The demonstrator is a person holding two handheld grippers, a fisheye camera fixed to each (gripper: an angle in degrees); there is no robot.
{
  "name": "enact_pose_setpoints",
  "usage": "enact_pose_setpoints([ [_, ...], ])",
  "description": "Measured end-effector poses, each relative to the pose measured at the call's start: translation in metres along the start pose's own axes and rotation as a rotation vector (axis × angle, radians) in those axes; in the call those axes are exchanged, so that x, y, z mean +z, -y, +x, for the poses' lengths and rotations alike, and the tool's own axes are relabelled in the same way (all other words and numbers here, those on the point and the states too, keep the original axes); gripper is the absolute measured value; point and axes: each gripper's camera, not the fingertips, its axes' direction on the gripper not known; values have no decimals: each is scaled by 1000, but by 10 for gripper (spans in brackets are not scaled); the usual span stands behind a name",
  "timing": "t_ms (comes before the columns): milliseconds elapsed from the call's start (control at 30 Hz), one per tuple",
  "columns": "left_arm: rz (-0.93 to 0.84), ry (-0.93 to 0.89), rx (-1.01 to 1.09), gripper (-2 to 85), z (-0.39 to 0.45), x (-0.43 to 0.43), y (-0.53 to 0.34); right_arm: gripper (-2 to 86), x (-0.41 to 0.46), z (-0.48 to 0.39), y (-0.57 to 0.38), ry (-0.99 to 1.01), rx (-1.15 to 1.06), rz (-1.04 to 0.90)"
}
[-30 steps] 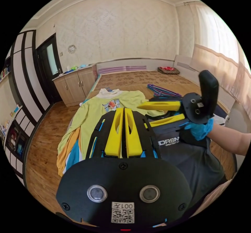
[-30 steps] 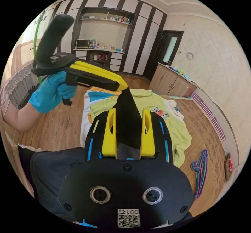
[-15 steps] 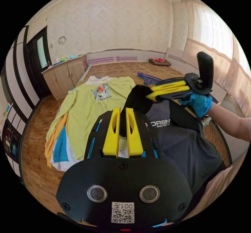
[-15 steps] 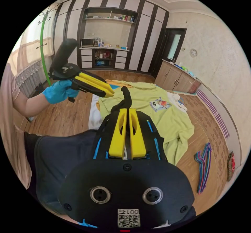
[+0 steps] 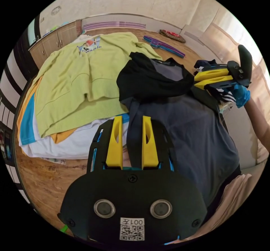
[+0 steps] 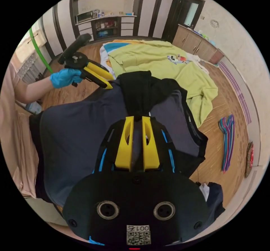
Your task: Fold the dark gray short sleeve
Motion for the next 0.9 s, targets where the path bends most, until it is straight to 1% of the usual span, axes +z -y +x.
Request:
enact_pose_setpoints([
  [167,0,-43,-46,12,-2,9,2,51,-6,1,13,31,42,154],
  [267,0,-50,-68,-7,-3,11,2,64,8,3,29,-4,61,152],
  [367,9,-31,-77,-13,0,10,-2,76,23,9,43,-30,113,198],
  [500,7,2,-62,-15,6,11,-6,90,60,21,65,7,185,142],
  [667,7,4,-49,-15,10,15,-9,43,78,26,69,96,259,155],
  [767,7,-5,-54,-15,10,19,-11,22,74,15,61,113,225,157],
  [900,16,-23,-68,-15,10,21,-15,12,43,-9,36,142,163,224],
])
